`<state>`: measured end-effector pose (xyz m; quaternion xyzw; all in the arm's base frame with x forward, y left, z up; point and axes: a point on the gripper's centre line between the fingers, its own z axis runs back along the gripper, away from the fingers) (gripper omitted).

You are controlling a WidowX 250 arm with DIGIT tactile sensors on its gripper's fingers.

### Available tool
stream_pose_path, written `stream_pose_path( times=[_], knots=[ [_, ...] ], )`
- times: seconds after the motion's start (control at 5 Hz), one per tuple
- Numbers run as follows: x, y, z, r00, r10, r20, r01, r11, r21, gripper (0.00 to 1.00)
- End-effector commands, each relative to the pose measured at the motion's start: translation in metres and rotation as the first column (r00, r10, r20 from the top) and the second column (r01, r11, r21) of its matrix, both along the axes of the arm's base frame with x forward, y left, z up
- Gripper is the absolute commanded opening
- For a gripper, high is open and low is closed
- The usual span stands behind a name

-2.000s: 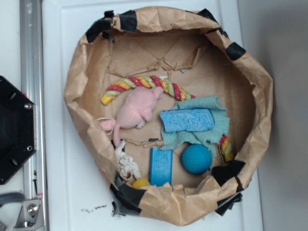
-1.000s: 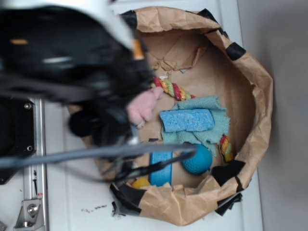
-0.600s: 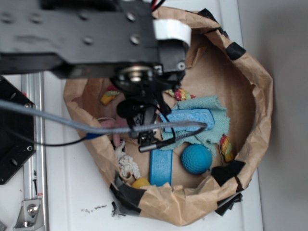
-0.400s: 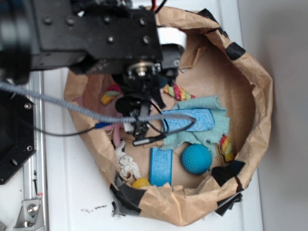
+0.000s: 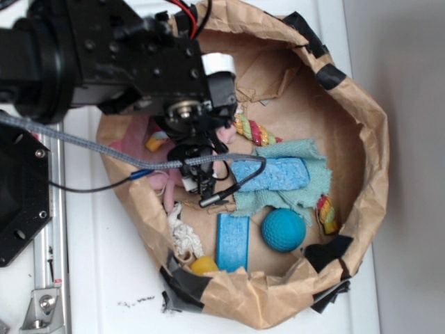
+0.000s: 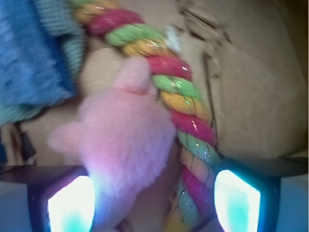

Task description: Grab the pink bunny.

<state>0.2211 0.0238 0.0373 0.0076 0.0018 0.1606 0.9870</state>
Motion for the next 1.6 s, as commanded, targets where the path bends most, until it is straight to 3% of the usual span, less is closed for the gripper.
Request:
stream_pose_path(
  times=[0.0, 0.2, 0.4, 0.8, 1.0, 1.2, 1.4],
  knots=[
    [0.003, 0.002, -0.044, 0.997, -0.070, 0.034, 0.069, 0.997, 0.033, 1.00],
    [0.004, 0.001, -0.057, 0.998, -0.059, -0.005, 0.059, 0.998, 0.018, 1.00],
    [0.006, 0.002, -0.066, 0.998, -0.047, -0.036, 0.048, 0.999, 0.009, 0.00],
    [0.004, 0.008, -0.056, 0.998, -0.040, -0.055, 0.040, 0.999, -0.001, 0.00],
    [0.004, -0.002, -0.005, 0.984, -0.160, -0.076, 0.160, 0.987, -0.003, 0.00],
    [0.011, -0.006, 0.043, 0.960, -0.277, 0.049, 0.278, 0.961, -0.011, 0.00],
    [0.013, 0.004, 0.093, 0.932, -0.340, 0.127, 0.348, 0.937, -0.043, 0.00]
  ],
)
